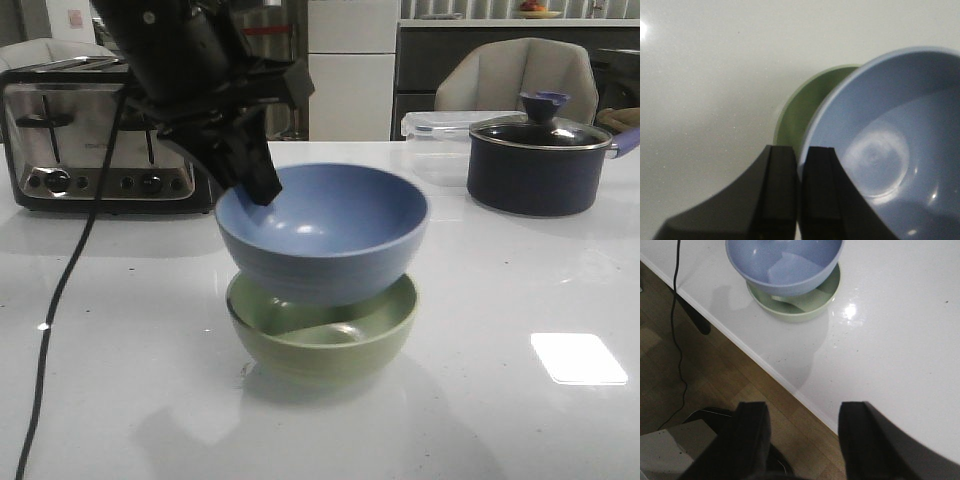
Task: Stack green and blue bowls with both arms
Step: 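Carry the blue bowl over the green bowl and lower it in, then open the left gripper and lift it off the blue bowl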
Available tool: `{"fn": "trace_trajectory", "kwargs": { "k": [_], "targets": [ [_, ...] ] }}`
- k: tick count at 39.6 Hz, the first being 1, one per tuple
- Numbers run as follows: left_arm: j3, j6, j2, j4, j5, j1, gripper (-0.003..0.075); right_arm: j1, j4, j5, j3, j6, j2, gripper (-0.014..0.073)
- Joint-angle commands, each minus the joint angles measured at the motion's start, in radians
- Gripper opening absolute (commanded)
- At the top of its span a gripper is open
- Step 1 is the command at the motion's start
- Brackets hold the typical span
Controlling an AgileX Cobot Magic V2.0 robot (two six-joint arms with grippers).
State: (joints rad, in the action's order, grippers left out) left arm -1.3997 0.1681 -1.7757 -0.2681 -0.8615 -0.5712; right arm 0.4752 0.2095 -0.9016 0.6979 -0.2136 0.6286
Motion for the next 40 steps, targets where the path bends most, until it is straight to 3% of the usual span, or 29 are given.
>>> {"fn": "trace_trajectory", "kwargs": {
  "k": [1, 19, 22, 30, 33, 40],
  "targets": [
    [-0.033, 0.002, 0.018, -0.031, 0.041, -0.006, 0.0098, -0.001, 0.013, 0.058, 0.026, -0.01, -0.001, 0.0435],
    [-0.033, 0.002, -0.065, -0.027, 0.071, -0.006, 0.0113, -0.001, 0.013, 0.058, 0.026, -0.01, -0.001, 0.0435],
    [-0.033, 0.002, -0.065, -0.025, 0.071, -0.006, 0.0181, -0.001, 0.013, 0.058, 0.026, -0.01, -0.001, 0.0435],
    [-0.033, 0.002, -0.065, -0.025, 0.09, -0.005, 0.0456, -0.001, 0.013, 0.058, 0.026, -0.01, -0.001, 0.0435],
    [-0.033, 0.002, -0.058, -0.025, 0.09, -0.003, 0.0494, -0.001, 0.013, 0.058, 0.026, -0.01, -0.001, 0.0435],
    [-0.033, 0.002, 0.017, 0.015, 0.086, -0.003, 0.0493, -0.001, 0.013, 0.058, 0.026, -0.01, -0.001, 0.0435]
  ]
}}
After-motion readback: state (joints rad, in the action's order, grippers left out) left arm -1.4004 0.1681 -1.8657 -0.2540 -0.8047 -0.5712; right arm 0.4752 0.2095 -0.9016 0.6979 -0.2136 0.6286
